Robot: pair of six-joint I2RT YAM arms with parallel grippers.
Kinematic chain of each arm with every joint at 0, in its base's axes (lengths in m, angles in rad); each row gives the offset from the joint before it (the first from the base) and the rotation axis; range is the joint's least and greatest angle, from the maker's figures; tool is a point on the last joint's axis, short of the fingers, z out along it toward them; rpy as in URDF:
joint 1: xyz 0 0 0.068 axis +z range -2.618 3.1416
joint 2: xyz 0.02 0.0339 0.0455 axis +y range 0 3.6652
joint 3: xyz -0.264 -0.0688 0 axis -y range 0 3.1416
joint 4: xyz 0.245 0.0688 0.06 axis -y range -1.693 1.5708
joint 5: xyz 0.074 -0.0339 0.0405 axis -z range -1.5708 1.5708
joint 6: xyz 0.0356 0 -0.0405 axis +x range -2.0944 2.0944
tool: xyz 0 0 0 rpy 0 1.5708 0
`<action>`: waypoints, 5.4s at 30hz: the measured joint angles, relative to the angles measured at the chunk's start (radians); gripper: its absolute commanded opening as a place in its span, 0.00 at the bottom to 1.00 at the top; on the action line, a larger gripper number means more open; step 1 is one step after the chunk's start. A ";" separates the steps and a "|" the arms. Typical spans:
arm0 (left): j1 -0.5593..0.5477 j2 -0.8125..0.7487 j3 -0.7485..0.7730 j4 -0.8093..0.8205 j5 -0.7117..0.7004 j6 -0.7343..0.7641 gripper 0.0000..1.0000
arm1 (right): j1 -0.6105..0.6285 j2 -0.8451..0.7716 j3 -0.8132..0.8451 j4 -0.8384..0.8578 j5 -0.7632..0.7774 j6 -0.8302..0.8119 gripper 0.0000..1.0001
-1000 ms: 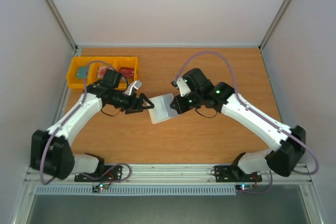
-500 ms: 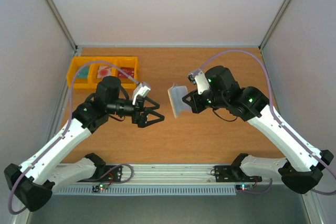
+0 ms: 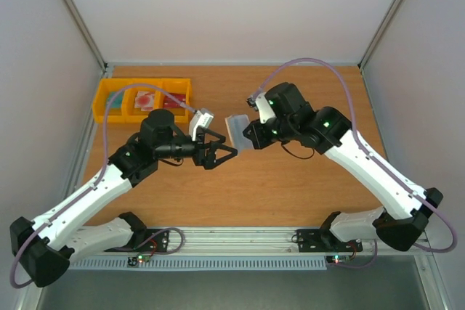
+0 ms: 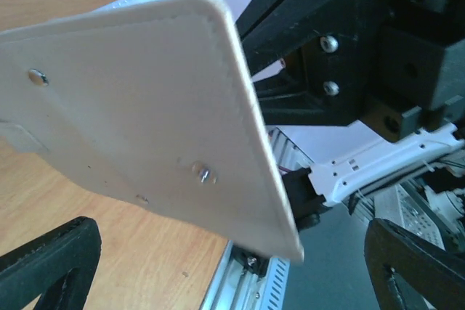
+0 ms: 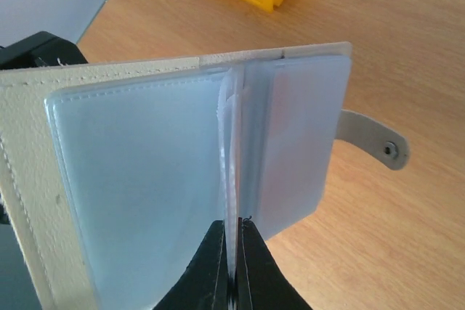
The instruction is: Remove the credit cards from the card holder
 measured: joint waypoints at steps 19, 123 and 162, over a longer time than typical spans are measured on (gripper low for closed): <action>0.059 -0.087 -0.222 0.141 -0.172 -0.096 0.02 | 0.049 0.124 0.083 0.023 -0.061 -0.052 0.01; 0.011 -0.224 -0.509 0.711 -0.018 0.095 0.00 | -0.147 -0.012 -0.190 0.287 -0.761 -0.270 0.01; 0.015 -0.208 -0.510 0.754 0.008 0.079 0.86 | -0.168 -0.043 -0.171 0.240 -0.649 -0.282 0.01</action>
